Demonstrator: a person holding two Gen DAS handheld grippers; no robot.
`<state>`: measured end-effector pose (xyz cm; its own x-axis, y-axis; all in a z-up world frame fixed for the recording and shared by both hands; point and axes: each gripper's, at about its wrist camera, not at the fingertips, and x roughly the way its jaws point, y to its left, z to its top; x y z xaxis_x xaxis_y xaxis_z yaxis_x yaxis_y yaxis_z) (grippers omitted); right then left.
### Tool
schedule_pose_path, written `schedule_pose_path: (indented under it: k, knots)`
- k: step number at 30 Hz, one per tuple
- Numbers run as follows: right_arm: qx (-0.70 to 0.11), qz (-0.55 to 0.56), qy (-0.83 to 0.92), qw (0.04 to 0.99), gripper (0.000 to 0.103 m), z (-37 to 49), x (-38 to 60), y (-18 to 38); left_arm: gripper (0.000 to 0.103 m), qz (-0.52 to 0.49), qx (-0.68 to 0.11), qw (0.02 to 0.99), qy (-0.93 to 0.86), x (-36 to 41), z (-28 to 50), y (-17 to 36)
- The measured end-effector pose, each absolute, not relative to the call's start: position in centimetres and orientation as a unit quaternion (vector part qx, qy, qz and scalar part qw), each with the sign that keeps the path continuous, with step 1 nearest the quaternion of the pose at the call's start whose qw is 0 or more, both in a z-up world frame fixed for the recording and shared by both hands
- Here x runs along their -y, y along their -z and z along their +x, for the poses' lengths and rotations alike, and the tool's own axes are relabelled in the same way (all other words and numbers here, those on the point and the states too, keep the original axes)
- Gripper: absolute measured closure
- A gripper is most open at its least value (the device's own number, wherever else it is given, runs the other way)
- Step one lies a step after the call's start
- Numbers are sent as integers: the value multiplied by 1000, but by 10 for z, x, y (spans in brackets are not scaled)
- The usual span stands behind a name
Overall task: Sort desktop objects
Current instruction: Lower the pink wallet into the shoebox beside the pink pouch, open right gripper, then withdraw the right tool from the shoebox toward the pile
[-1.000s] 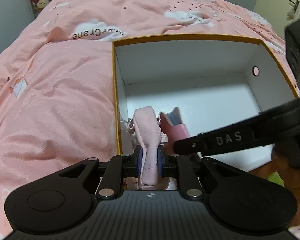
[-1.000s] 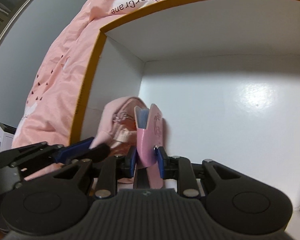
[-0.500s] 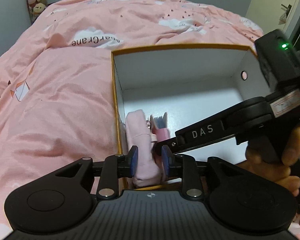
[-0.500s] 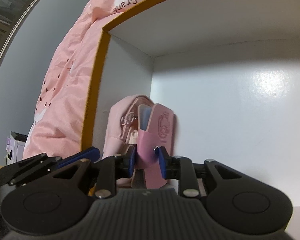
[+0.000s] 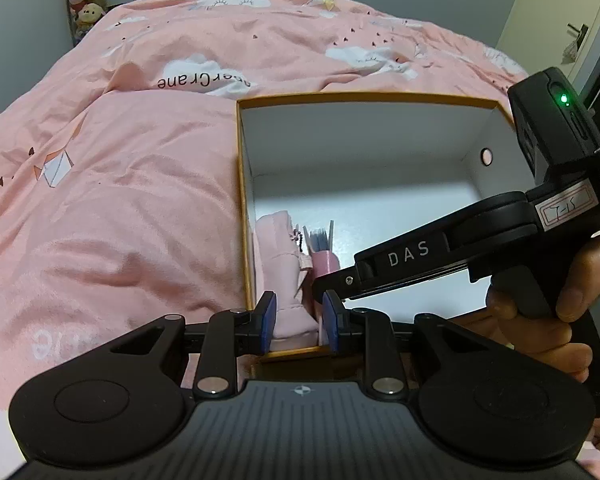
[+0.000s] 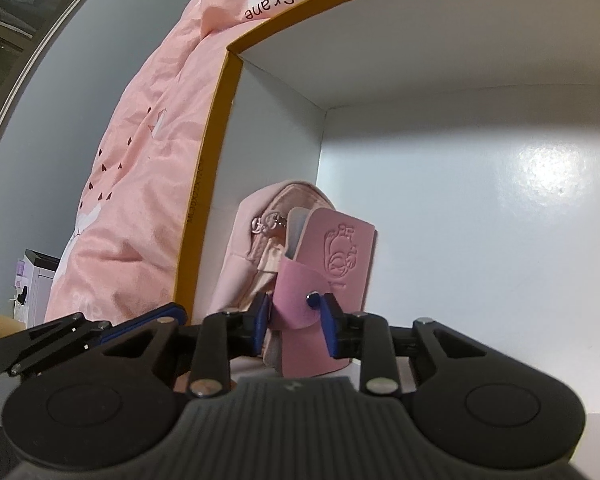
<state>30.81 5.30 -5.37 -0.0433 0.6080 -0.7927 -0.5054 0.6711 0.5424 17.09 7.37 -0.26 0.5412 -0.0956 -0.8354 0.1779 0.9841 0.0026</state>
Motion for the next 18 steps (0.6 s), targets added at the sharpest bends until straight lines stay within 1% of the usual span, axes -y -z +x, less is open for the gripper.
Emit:
schedule_pose_path:
  k: [5, 9, 12, 15, 18]
  knots:
    - [-588, 44, -414, 694, 71, 304, -48, 46, 74, 46, -454, 886, 81, -74, 163, -3]
    - [-559, 38, -429, 709, 70, 298, -40, 33, 74, 72, -398, 912, 66, -75, 140, -16]
    - [-543, 35, -433, 719, 69, 294, -34, 27, 74, 112, -360, 926, 36, -78, 118, -29]
    - [-529, 34, -439, 725, 69, 287, -30, 20, 74, 150, -334, 931, 6, -88, 97, -41]
    - [-515, 37, -447, 731, 69, 279, -25, 13, 74, 151, -323, 934, -3, -108, 81, -49]
